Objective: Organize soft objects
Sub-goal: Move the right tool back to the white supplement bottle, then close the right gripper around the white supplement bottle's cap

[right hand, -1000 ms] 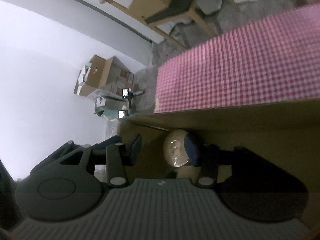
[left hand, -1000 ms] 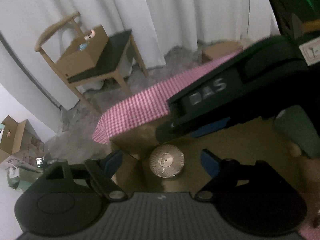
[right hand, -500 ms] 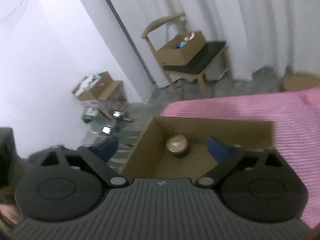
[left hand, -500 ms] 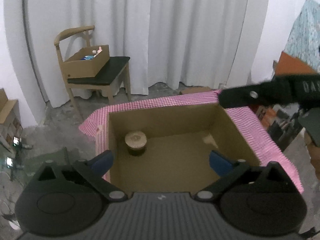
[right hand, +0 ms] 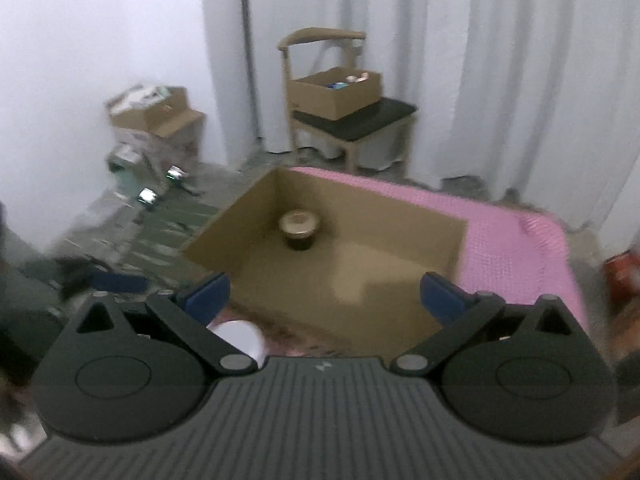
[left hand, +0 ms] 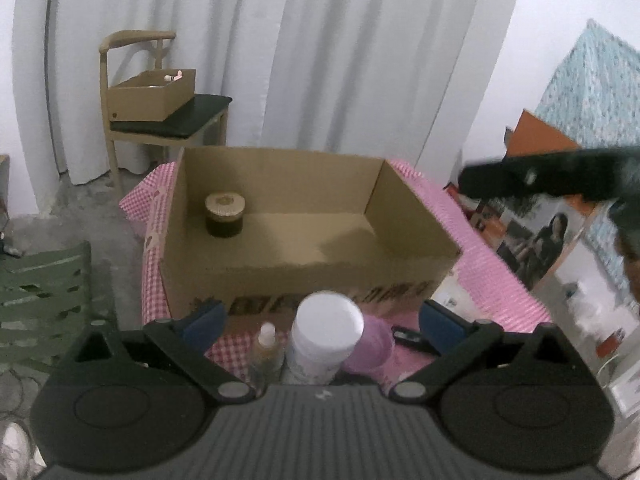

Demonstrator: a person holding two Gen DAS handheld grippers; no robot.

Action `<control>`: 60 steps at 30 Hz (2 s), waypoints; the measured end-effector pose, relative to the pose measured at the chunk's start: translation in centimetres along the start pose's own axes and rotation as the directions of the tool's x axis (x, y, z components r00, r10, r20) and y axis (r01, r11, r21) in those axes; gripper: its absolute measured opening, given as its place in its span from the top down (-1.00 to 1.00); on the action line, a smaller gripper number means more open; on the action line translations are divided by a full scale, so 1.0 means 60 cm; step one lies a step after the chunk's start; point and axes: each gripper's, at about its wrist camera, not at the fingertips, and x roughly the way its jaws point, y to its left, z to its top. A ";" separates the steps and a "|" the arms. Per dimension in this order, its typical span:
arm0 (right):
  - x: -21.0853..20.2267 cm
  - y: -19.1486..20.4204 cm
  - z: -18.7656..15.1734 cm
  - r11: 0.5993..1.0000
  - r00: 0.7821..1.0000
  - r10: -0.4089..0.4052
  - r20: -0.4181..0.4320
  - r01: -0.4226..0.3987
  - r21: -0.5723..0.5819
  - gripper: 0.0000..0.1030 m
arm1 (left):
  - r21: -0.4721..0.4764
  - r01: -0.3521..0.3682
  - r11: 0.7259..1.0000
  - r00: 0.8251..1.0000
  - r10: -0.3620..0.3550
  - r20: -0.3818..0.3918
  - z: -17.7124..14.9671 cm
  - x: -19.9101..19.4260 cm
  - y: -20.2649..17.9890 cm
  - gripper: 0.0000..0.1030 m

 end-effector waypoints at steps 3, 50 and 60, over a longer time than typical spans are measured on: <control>-0.001 0.011 -0.026 0.994 0.997 0.080 0.001 -0.080 0.071 -0.97 | 0.041 -0.020 0.999 1.000 0.020 -0.009 -0.023 0.018 -0.014 -0.99; 0.188 0.011 -0.086 0.849 0.910 0.388 -0.145 -0.292 0.440 0.21 | 0.325 -0.137 0.936 0.985 0.163 -0.052 -0.069 0.105 -0.070 0.03; 0.186 0.013 -0.084 0.855 0.916 0.373 -0.144 -0.280 0.436 0.37 | 0.334 -0.127 0.934 0.988 0.150 -0.042 -0.070 0.101 -0.071 0.07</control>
